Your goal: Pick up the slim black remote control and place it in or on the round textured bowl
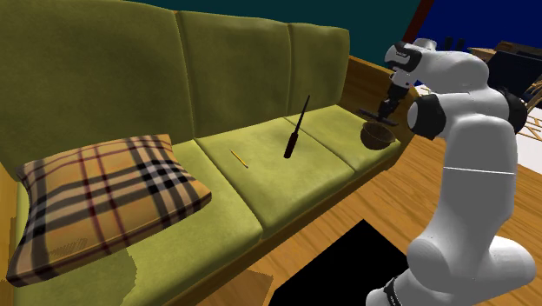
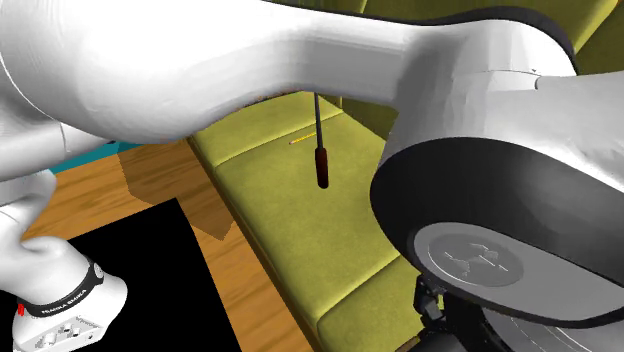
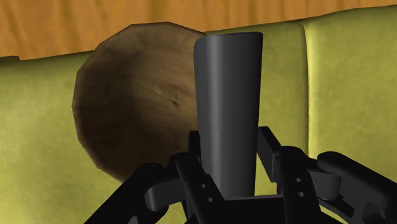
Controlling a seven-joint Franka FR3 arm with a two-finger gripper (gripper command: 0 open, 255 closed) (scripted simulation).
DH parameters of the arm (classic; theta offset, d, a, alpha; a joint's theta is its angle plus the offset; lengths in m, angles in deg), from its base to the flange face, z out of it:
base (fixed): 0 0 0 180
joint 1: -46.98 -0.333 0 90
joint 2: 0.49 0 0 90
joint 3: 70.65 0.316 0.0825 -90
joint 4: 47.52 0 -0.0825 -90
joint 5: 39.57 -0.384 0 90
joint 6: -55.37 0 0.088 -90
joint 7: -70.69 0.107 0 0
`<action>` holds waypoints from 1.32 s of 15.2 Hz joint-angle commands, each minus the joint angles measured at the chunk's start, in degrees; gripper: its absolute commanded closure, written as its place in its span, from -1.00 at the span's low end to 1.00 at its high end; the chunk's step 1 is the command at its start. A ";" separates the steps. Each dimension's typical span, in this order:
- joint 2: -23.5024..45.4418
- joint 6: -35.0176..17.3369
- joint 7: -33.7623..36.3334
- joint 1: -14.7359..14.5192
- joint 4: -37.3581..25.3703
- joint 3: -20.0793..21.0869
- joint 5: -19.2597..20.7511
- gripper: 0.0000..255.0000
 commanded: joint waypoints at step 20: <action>8.56 -3.07 -3.91 5.56 -5.02 0.87 -2.61 1.00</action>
